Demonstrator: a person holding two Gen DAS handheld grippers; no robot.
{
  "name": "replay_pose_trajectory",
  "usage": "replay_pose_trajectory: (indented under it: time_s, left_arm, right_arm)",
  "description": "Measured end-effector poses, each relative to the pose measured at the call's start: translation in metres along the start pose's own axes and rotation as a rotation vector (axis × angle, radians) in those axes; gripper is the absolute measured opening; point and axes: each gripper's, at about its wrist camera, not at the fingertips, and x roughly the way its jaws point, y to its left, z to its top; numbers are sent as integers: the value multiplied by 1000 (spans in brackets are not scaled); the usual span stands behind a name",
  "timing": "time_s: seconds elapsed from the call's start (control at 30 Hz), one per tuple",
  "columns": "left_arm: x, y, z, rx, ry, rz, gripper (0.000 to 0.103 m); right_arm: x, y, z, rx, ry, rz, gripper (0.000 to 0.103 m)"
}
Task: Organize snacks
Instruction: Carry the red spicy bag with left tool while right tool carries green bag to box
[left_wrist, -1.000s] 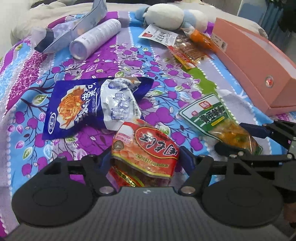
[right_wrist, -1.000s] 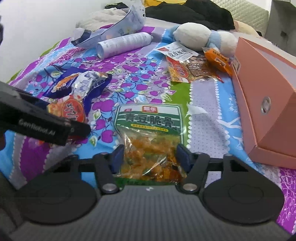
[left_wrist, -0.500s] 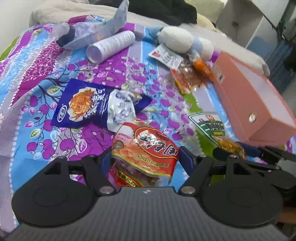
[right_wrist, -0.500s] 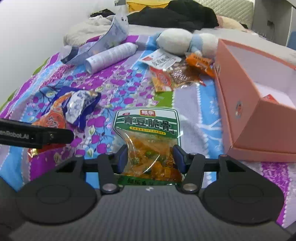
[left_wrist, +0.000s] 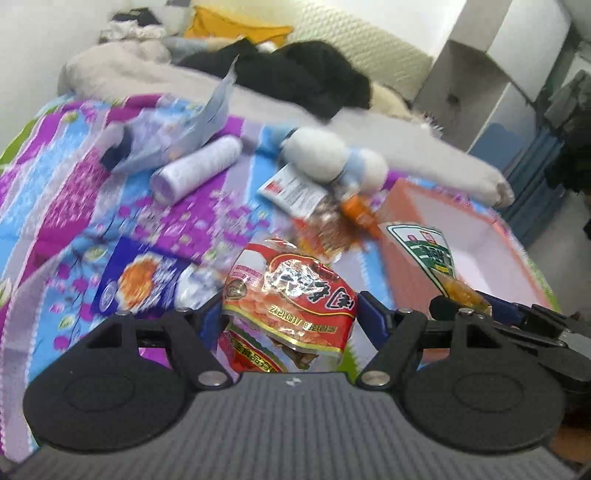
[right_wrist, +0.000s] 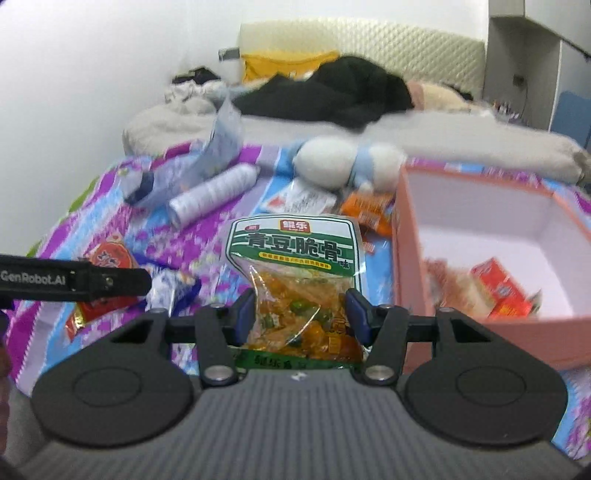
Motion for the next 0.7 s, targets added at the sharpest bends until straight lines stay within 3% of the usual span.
replay_pose_trajectory:
  time_s: [0.4, 0.7]
  left_arm:
    - [-16, -86, 66, 34, -127, -120, 77]
    - [6, -156, 99, 75, -154, -207, 77]
  right_arm:
    - [-45, -46, 59, 6, -128, -61, 55]
    - [-61, -98, 89, 31, -203, -116, 55]
